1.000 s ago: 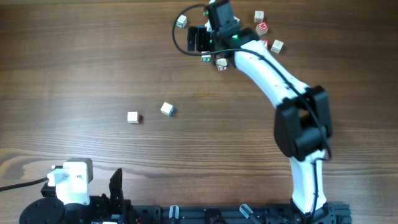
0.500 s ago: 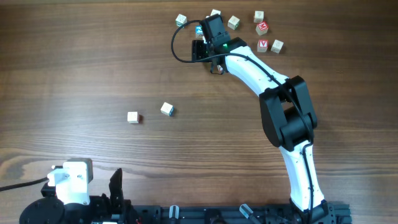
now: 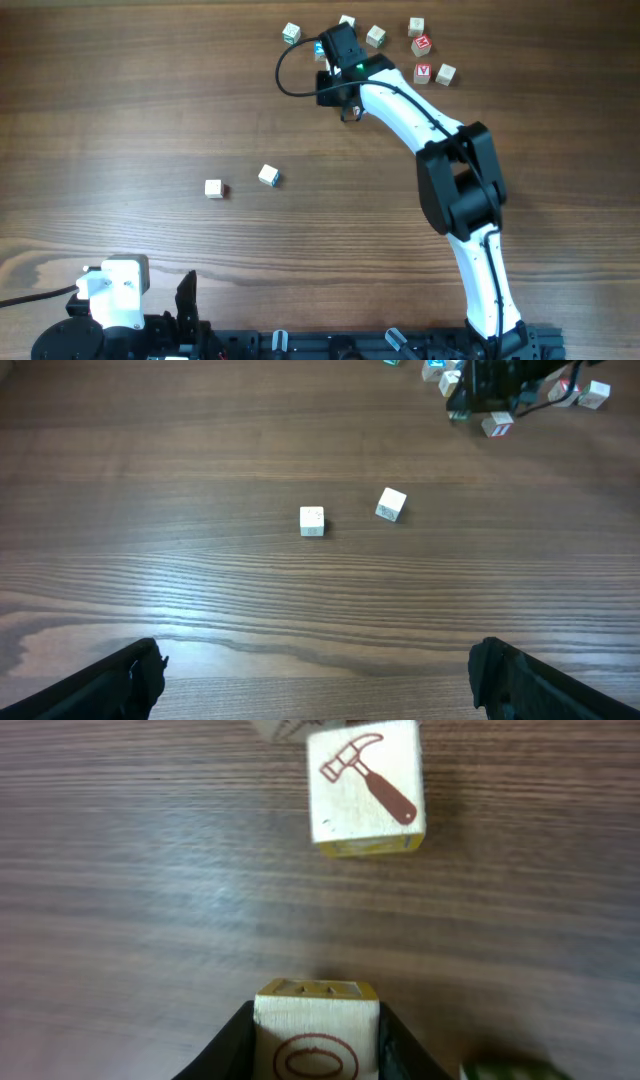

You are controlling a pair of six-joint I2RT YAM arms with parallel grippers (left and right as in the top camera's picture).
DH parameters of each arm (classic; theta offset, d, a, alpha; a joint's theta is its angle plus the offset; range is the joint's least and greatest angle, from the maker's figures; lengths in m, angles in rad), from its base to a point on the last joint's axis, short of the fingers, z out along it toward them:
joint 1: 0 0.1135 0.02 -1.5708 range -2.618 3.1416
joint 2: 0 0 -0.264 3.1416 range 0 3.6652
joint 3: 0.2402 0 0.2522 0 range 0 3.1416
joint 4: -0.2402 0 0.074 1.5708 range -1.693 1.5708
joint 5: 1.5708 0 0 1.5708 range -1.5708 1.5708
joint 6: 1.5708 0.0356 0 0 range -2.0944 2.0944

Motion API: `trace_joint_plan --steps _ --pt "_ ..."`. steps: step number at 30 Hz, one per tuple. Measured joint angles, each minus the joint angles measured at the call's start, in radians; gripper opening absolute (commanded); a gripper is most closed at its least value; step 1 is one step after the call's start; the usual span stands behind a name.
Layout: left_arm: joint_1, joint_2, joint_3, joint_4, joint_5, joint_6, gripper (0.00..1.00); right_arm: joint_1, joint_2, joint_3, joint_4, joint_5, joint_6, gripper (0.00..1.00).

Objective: Form a tower

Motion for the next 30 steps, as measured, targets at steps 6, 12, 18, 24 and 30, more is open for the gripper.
trace_joint_plan --steps 6,12,18,24,30 --pt "0.0 0.0 0.0 0.0 0.0 0.0 1.0 0.101 -0.191 0.036 -0.063 -0.188 0.0 0.21" --pt "0.0 0.0 0.0 0.0 0.0 0.0 1.0 0.332 -0.135 0.028 -0.036 -0.175 -0.074 0.22" --pt "0.0 0.0 0.0 0.0 0.0 0.0 1.0 0.367 0.037 0.015 -0.028 -0.076 -0.092 0.22" --pt "0.0 0.0 0.0 0.0 0.0 0.0 1.0 0.364 0.043 0.014 -0.017 -0.063 -0.099 0.7" --pt "0.0 0.0 0.0 0.0 0.0 0.0 1.0 0.347 -0.082 0.01 -0.037 -0.048 -0.098 1.0"
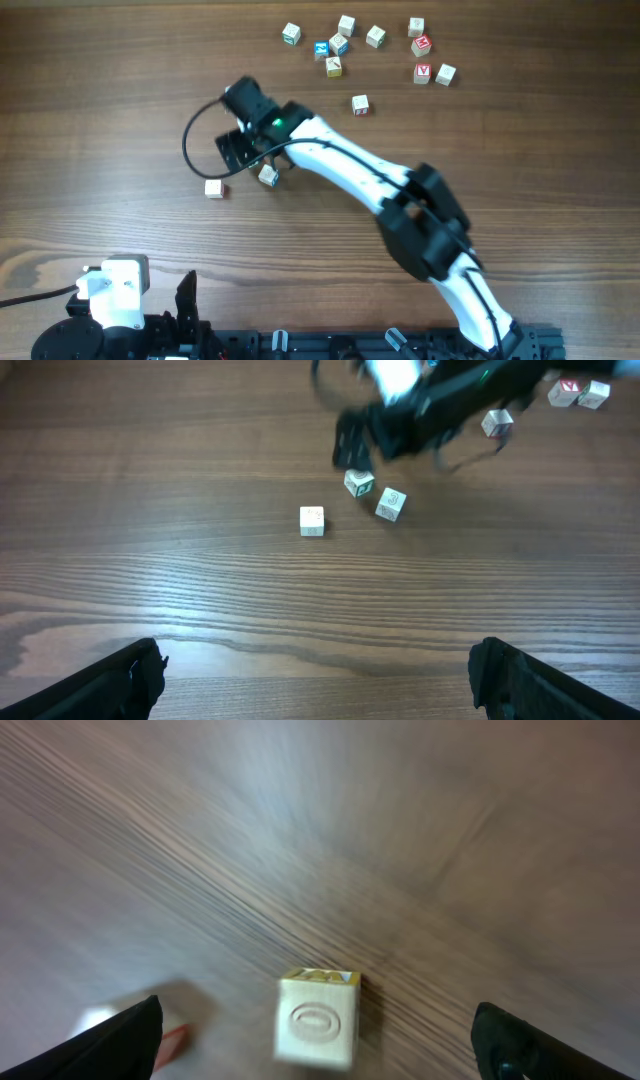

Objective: Form a tower

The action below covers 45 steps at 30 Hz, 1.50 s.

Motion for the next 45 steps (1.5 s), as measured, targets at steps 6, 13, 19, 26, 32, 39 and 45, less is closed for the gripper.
trace_joint_plan --steps 6,13,19,26,32,39,45 --pt "0.0 0.0 0.0 0.001 0.0 0.0 1.0 -0.153 -0.476 0.007 -0.273 0.143 0.0 1.0" --pt "0.0 0.0 0.0 0.003 0.003 0.0 1.0 -0.433 -0.818 0.014 -0.782 0.22 0.099 1.0" --pt "0.0 0.0 -0.001 0.091 0.057 0.0 1.0 -0.473 -1.079 -0.091 -0.931 0.259 0.218 1.0" --pt "0.0 0.0 -0.003 0.367 0.225 -0.003 1.0 -0.474 -1.635 -0.668 -0.663 0.271 0.424 1.0" --pt "0.0 0.0 -0.002 0.38 0.282 -0.003 1.0 -0.474 -1.753 -1.177 -0.421 0.248 0.632 1.0" --pt "0.0 0.0 -0.002 0.4 0.288 -0.003 1.0 -0.474 -1.75 -1.262 -0.389 0.206 0.663 1.0" --pt "0.0 0.0 -0.002 0.423 0.288 -0.003 1.0 -0.473 -1.771 -0.879 -0.556 0.163 0.396 1.0"
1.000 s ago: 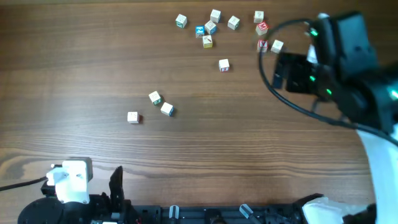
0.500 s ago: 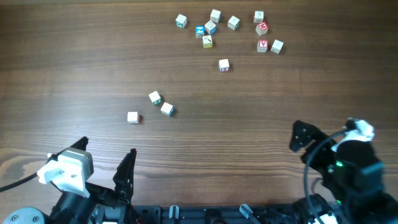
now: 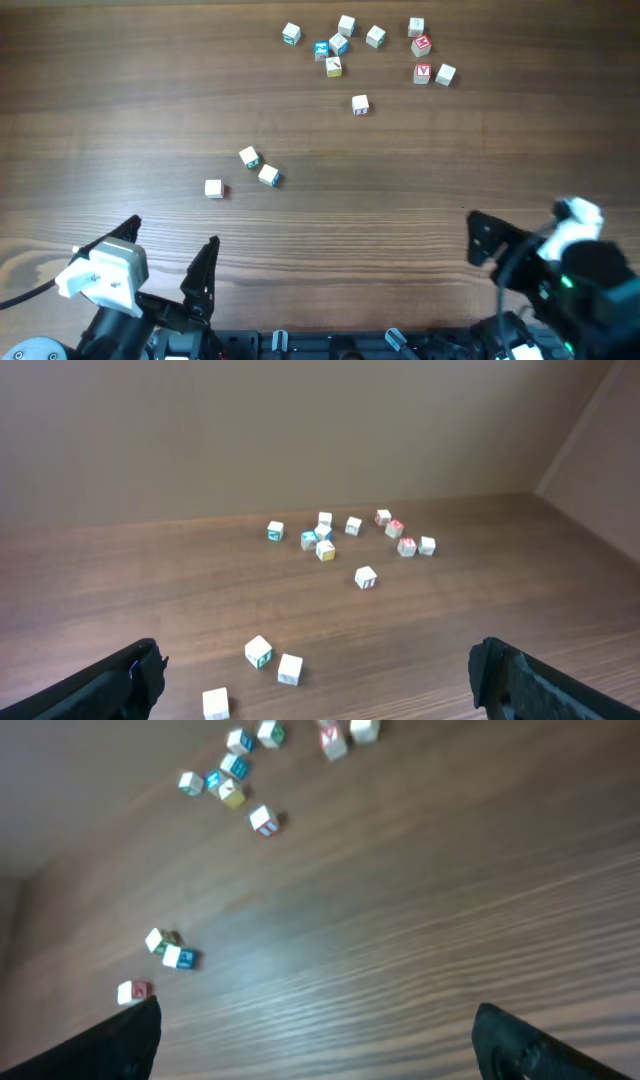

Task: Form a tower
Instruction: 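Retract the right gripper to its rest position, then reach the left gripper down and grasp the yellow W block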

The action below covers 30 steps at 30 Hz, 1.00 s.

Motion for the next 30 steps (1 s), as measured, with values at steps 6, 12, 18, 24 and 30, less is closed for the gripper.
trace_joint_plan --steps 6,12,18,24,30 --pt "0.0 0.019 0.0 0.001 0.0 0.0 1.0 0.0 -0.228 0.099 -0.064 0.261 -0.048 1.0" --pt "0.0 0.061 0.0 0.006 0.0 0.0 1.0 0.0 -0.238 0.104 -0.253 0.373 -0.049 1.0" --pt "0.0 0.061 0.0 0.006 0.0 0.0 1.0 -0.085 -0.238 0.104 -0.253 0.406 -0.048 1.0" --pt "0.0 0.09 0.0 0.008 0.0 0.0 1.0 -0.333 -0.238 0.104 -0.256 0.421 -0.048 1.0" --pt "0.0 0.371 0.002 0.001 0.0 -0.027 1.0 -0.333 -0.238 0.104 -0.256 0.424 -0.048 1.0"
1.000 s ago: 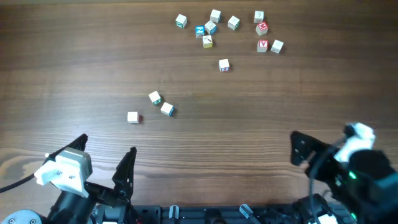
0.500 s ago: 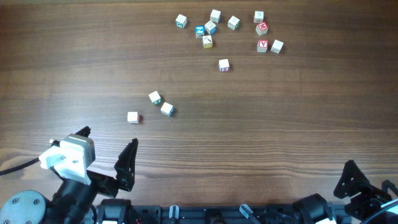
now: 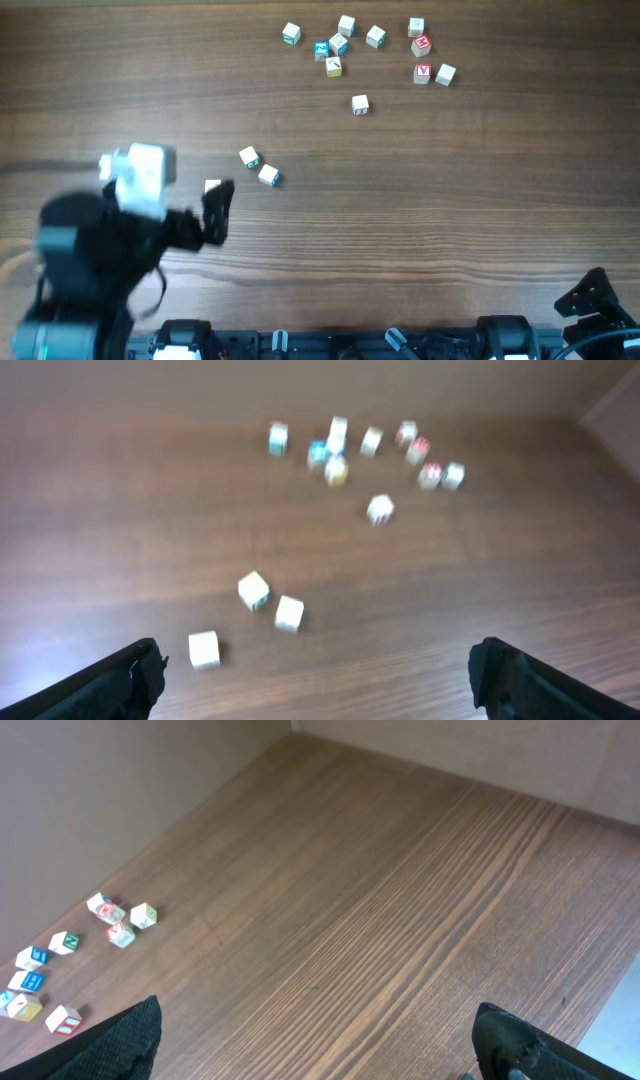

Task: Form a tower
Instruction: 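Reach the left gripper down and grasp the yellow W block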

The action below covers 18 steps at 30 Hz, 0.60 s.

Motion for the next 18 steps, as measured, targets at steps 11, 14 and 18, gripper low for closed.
trace_joint_plan --steps 11,14,18 --pt "-0.008 0.786 0.028 0.084 0.0 -0.405 1.0 0.0 -0.001 0.0 0.0 0.003 0.0 1.0" --pt "-0.032 0.874 0.028 0.146 -0.016 -0.443 1.0 0.0 -0.001 0.0 0.0 0.004 0.0 1.0" --pt "-0.042 0.972 0.028 0.239 -0.047 -0.463 0.98 0.0 -0.001 0.0 0.0 0.004 0.0 1.0"
